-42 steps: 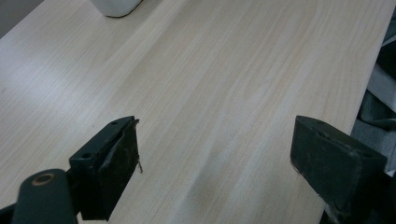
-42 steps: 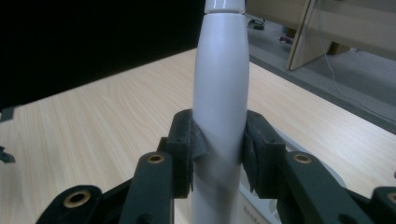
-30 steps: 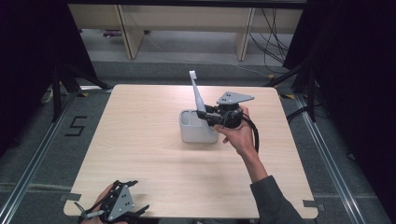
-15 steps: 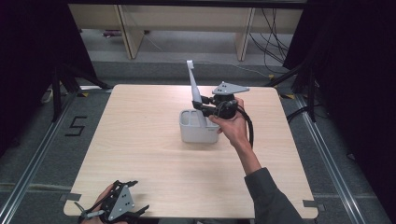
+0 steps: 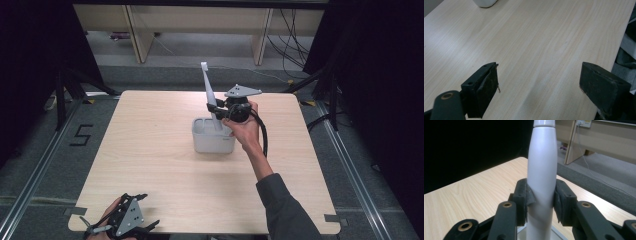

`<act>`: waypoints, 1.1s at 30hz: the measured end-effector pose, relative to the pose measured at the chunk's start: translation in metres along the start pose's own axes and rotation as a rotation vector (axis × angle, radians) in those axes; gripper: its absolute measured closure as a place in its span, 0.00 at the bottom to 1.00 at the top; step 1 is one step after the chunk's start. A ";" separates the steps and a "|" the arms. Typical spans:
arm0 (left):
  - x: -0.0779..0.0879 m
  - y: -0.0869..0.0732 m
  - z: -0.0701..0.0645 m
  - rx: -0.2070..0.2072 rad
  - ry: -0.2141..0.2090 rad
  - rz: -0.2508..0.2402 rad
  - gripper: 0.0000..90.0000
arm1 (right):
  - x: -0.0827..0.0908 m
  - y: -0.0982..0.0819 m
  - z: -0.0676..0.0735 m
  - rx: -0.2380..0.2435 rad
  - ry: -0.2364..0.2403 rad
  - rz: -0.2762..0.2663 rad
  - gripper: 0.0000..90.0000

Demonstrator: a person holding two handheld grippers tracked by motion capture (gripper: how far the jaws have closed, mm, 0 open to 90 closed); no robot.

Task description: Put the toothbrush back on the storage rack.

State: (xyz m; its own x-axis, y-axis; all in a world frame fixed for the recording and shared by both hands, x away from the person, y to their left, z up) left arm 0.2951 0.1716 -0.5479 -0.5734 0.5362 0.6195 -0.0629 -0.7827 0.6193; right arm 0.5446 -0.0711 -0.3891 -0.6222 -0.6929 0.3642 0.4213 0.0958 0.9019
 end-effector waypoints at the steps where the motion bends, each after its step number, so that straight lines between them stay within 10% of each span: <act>1: 0.000 0.000 0.000 0.000 0.000 0.000 0.17 | 0.000 0.000 0.000 0.000 0.000 0.000 0.74; 33: 0.000 0.000 0.000 0.001 -0.003 0.002 0.17 | -0.031 -0.048 -0.010 0.031 -0.068 0.162 0.74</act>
State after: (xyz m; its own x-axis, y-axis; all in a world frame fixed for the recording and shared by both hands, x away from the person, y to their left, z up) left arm 0.2949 0.1716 -0.5483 -0.5713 0.5353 0.6222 -0.0606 -0.7835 0.6185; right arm 0.5505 -0.0613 -0.4457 -0.5915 -0.6164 0.5198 0.4998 0.2256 0.8363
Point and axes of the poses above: each handheld gripper's, and its own axes: x roughly backward along the jaws, y roughly out of its top, z roughly to its left, the point moved 7 cm from there along -x, roughly forward along the jaws, and after that the axes turned 14 degrees about -x, right-handed, at the moved point
